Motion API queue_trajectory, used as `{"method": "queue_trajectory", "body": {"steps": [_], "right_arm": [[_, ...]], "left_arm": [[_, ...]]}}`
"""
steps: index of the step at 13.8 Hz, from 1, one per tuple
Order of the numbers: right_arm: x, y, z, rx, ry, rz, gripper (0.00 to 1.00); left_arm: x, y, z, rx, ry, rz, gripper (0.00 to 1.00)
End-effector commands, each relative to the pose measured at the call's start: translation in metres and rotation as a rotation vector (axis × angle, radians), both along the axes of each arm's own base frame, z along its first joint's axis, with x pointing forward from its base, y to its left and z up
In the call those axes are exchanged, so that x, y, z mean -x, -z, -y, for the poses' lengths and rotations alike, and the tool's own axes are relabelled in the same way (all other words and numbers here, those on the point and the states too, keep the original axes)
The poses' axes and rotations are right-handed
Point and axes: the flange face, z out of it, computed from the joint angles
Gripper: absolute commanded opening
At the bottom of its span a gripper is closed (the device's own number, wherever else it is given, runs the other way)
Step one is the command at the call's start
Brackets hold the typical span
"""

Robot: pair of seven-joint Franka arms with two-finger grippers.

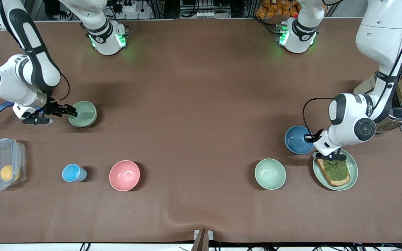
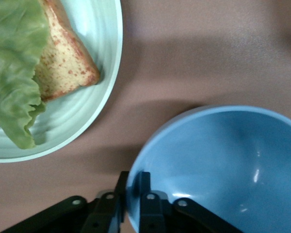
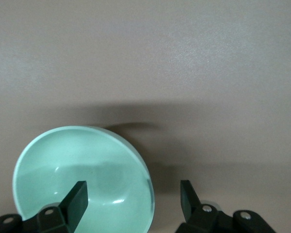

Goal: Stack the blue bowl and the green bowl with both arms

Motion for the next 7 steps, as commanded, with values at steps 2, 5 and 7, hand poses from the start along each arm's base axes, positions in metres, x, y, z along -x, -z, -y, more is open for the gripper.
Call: {"method": "queue_trajectory", "body": {"steps": [2, 5, 7], "right_arm": [[0.011, 0.023, 0.019, -0.031, 0.014, 0.007, 0.54], [0.011, 0.025, 0.016, -0.039, 0.022, 0.005, 0.05], [0.01, 0.02, 0.014, -0.042, 0.02, 0.004, 0.0]], "left_arm": [[-0.006, -0.014, -0.002, -0.007, -0.011, 0.03, 0.0], [-0.011, -0.045, -0.006, -0.007, -0.012, 0.075, 0.0], [-0.013, -0.064, -0.005, -0.002, -0.018, 0.104, 0.0]]}}
